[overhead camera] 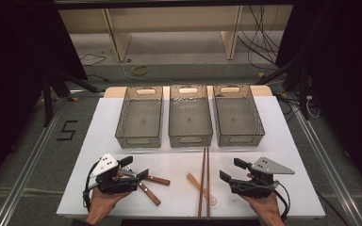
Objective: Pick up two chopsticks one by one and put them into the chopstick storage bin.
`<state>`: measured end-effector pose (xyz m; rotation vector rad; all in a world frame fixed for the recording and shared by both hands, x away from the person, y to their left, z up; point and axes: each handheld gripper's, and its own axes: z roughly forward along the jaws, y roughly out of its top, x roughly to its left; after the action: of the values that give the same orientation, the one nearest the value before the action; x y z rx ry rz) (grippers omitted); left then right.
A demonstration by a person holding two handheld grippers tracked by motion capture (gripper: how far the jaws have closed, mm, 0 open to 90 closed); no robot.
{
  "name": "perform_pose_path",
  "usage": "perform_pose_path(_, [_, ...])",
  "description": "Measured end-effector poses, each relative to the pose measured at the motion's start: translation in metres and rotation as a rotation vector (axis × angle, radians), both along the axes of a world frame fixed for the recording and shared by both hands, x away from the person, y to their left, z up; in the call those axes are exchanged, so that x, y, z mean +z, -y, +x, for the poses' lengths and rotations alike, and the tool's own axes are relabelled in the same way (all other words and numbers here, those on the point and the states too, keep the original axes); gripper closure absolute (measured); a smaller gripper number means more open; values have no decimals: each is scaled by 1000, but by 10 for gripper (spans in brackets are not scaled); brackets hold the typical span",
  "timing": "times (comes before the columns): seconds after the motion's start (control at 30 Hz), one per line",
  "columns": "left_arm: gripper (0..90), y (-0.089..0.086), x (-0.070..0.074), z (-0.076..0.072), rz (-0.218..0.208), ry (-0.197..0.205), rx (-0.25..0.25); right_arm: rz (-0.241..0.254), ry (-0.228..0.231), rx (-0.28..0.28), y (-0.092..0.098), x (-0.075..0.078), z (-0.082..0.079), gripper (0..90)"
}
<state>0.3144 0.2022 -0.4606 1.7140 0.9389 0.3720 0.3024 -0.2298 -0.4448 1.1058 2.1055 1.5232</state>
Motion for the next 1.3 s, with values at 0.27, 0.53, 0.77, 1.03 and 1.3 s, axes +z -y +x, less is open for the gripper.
perform_pose_path(0.27, [162, 2, 1, 0, 0, -7, -5, -6, 0, -6, -1, 1, -1, 265])
perform_pose_path(0.53, [161, 5, 1, 1, 15, -5, -3, -69, -120, -39, -5, 4, 7, 305])
perform_pose_path(0.77, [161, 5, 1, 1, 17, -6, -2, -159, -226, -13, -17, 12, 17, 356])
perform_pose_path(1.03, [161, 4, 1, 1, 12, -4, -2, -222, -319, -7, -31, 9, 26, 411])
perform_pose_path(1.3, [160, 4, 1, 0, 10, 0, -3, -208, -434, 21, -41, -2, 36, 483])
